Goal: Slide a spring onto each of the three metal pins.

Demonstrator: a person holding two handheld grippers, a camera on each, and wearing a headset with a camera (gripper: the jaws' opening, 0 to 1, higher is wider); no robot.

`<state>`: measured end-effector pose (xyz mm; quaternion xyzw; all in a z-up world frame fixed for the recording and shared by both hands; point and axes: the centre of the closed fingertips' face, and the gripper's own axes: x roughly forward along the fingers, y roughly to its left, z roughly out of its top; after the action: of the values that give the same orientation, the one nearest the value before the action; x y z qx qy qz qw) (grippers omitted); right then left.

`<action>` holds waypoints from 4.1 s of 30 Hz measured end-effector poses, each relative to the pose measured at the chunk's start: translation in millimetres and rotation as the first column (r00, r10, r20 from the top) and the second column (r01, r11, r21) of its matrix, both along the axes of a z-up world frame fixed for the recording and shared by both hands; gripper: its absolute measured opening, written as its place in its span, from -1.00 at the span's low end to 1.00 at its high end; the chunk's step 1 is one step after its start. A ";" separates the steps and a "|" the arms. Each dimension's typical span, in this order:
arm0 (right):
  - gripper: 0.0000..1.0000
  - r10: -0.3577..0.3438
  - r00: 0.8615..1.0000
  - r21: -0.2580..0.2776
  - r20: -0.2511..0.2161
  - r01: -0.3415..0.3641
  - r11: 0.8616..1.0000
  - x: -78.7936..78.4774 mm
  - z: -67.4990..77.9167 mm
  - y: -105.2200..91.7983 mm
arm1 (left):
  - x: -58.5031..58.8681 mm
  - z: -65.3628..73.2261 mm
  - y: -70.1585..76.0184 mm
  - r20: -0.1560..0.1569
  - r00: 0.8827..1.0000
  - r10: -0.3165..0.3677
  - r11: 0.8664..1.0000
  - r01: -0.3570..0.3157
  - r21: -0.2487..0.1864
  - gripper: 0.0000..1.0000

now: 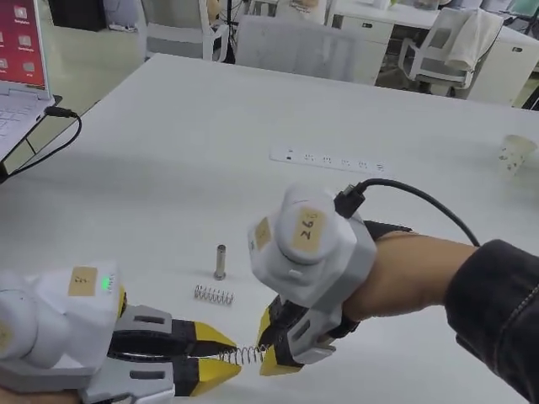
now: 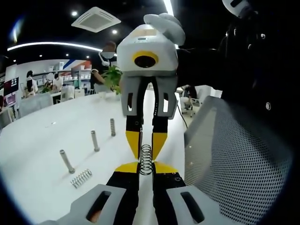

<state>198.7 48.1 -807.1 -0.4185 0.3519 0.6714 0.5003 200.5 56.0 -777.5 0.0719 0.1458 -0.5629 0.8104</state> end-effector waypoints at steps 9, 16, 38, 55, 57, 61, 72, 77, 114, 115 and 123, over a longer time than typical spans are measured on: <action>-0.83 0.005 1.000 0.008 0.002 -0.005 1.000 0.3 -0.7 -0.1 | -0.9 4.8 -1.4 -0.001 1.000 0.006 1.000 -0.006 -0.018 -0.96; -0.83 -0.028 1.000 0.046 -0.006 0.029 0.999 2.9 16.8 5.3 | -0.5 -0.9 -2.1 0.009 1.000 0.008 1.000 -0.009 0.015 -0.96; -0.84 0.002 1.000 0.089 0.001 -0.002 0.996 -10.3 38.2 29.5 | 0.3 -4.1 -1.0 0.012 1.000 -0.002 1.000 0.002 0.022 -0.96; -0.84 0.013 1.000 0.082 0.015 -0.015 0.997 -12.5 37.3 31.1 | -0.5 -6.1 -2.9 0.007 1.000 -0.007 1.000 0.007 0.022 -0.95; -0.84 0.011 1.000 0.082 0.013 -0.012 0.997 -12.4 36.7 31.3 | -0.4 -6.8 -2.9 0.006 1.000 -0.008 1.000 0.008 0.025 -0.95; -0.84 0.011 1.000 0.081 0.012 -0.012 0.997 -12.3 35.8 30.5 | -0.1 -7.7 -2.7 0.003 1.000 -0.006 1.000 0.006 0.021 -0.95; -0.84 -0.010 1.000 0.077 0.024 0.008 0.997 -0.6 38.6 25.1 | 1.6 -8.6 -0.5 -0.013 1.000 0.011 1.000 -0.011 0.012 -0.72; -0.84 -0.035 0.999 0.074 0.034 0.033 0.997 9.1 42.6 16.5 | 8.0 -6.0 5.1 -0.007 0.999 0.052 0.999 -0.052 -0.007 -0.44; -0.84 -0.141 0.985 0.074 0.096 0.134 0.988 48.0 62.8 -15.3 | 34.7 -3.6 45.6 0.047 0.958 0.283 0.959 -0.282 -0.036 0.87; -0.84 -0.144 0.985 0.075 0.096 0.137 0.988 49.2 63.7 -16.1 | 34.8 -3.7 46.7 0.046 0.957 0.286 0.958 -0.285 -0.037 0.88; -0.84 -0.168 0.980 0.072 0.109 0.160 0.984 61.6 69.0 -22.6 | 35.6 -5.6 49.9 0.049 0.953 0.297 0.955 -0.296 -0.029 0.96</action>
<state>260.3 25.5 -738.1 -0.4101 0.3345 0.6133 0.5863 236.2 105.9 -783.1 0.0554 0.1273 -0.4342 0.8901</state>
